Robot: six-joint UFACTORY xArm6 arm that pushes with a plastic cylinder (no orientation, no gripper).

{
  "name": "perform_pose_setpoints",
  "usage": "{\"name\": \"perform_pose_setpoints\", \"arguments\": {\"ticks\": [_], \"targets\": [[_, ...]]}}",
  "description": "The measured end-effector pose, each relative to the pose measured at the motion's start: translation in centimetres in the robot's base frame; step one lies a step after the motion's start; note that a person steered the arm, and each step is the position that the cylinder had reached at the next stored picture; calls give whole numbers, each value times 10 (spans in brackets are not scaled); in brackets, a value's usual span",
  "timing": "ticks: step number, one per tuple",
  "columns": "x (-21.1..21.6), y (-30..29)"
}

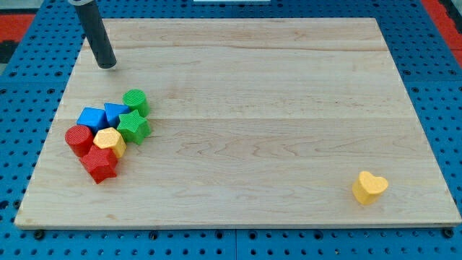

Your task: Nudge the red star right a bit

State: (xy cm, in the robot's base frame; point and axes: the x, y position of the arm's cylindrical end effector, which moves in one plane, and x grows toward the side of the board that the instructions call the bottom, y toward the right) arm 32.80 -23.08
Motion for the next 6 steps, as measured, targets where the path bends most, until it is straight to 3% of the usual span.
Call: {"name": "perform_pose_setpoints", "arguments": {"ticks": [1, 2, 4, 5, 6], "targets": [[72, -18], [115, -54], [211, -44], [242, -31], [227, 31]]}}
